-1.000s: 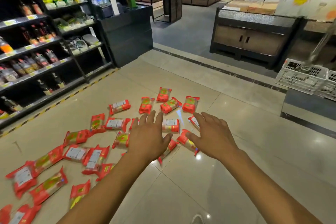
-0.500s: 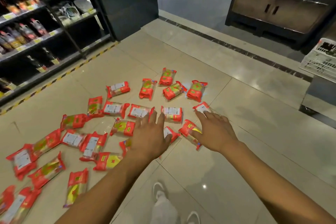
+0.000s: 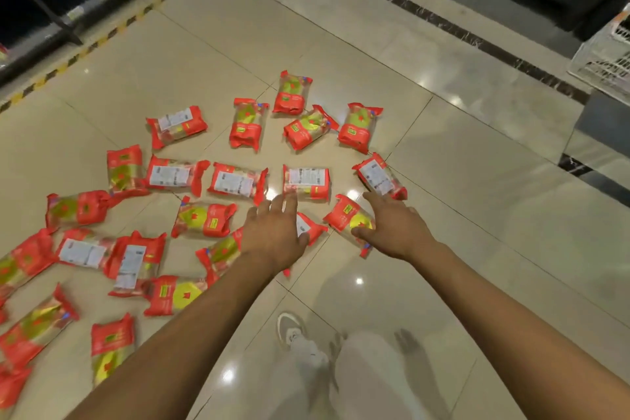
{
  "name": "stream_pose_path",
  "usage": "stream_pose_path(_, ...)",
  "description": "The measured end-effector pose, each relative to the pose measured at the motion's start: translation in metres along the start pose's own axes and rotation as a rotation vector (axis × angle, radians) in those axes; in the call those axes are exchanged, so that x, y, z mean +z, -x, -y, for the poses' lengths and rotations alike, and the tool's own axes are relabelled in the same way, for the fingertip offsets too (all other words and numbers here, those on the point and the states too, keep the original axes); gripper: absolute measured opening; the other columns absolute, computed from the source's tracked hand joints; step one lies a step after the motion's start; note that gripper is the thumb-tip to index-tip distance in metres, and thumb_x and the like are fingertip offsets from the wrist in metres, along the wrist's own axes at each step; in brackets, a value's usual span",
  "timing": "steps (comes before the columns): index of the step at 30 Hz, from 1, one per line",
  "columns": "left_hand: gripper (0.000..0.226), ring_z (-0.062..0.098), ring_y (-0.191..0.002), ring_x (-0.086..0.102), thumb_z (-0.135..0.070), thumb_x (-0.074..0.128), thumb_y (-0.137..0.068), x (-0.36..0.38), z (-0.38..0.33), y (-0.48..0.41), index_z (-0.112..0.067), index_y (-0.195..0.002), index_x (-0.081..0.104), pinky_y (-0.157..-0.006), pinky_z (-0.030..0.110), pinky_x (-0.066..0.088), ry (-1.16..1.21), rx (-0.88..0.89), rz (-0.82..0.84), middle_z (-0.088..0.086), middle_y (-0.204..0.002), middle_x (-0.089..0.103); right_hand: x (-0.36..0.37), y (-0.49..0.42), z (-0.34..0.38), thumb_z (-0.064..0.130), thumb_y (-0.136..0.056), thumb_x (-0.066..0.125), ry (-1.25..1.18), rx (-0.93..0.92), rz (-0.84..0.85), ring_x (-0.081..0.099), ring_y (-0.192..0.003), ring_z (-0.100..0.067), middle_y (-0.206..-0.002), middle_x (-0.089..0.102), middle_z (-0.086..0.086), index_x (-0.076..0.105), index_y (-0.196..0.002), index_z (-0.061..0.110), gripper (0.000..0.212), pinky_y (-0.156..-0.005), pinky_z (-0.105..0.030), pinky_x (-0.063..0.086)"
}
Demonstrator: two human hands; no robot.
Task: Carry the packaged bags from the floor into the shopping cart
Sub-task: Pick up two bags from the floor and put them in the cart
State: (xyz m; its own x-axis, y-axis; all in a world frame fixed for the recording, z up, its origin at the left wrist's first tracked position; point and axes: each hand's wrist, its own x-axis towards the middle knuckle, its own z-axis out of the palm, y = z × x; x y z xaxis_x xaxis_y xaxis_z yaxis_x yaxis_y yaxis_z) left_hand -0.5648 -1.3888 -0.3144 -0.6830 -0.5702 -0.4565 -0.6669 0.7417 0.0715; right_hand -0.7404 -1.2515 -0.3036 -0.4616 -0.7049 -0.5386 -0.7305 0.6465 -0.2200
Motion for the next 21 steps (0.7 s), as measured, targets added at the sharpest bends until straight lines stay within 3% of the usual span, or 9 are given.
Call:
stream_pose_path(5,0.072,0.032,-0.138,0.042,-0.055,0.046,-0.099,0.081,0.013,-0.095,-0.015,-0.156,0.028,-0.107,0.046,0.04,0.04,0.007,0.117,0.01,-0.156,0.04,0.081,-0.106,-0.027,0.056,-0.086,0.069,-0.113,0.071,0.081,0.053,-0.129,-0.032,-0.145,0.054,-0.007,0.033,-0.155,0.029,0.082,-0.102,-0.046,0.045)
stream_pose_path(12,0.079,0.033,-0.131,0.047,-0.052,0.057,-0.093,0.267,0.034,-0.256,-0.014,-0.156,0.028,-0.104,0.044,0.042,0.051,-0.028,0.24,0.01,-0.149,0.045,0.258,-0.3,-0.116,0.076,-0.066,0.056,-0.229,0.206,0.186,0.059,-0.122,-0.032,-0.133,0.062,-0.003,0.037,-0.149,0.035,0.095,-0.104,-0.059,0.044)
stream_pose_path(17,0.081,0.032,-0.133,0.045,-0.051,0.061,-0.093,0.414,0.055,-0.366,-0.015,-0.156,0.025,-0.105,0.044,0.04,0.077,-0.099,0.329,0.01,-0.148,0.044,0.365,-0.412,-0.153,0.055,-0.086,0.07,-0.198,0.247,0.233,0.041,-0.142,-0.031,-0.158,0.041,-0.009,0.028,-0.159,0.021,0.091,-0.112,-0.04,0.038)
stream_pose_path(21,0.09,0.031,-0.131,0.046,-0.05,0.076,-0.081,0.501,0.075,-0.427,-0.016,-0.15,0.029,-0.101,0.043,0.042,0.113,-0.186,0.405,0.008,-0.143,0.044,0.437,-0.489,-0.185,0.054,-0.075,0.08,-0.131,0.244,0.231,0.029,-0.149,-0.033,-0.164,0.027,-0.013,0.017,-0.161,0.02,0.111,-0.118,-0.049,0.032)
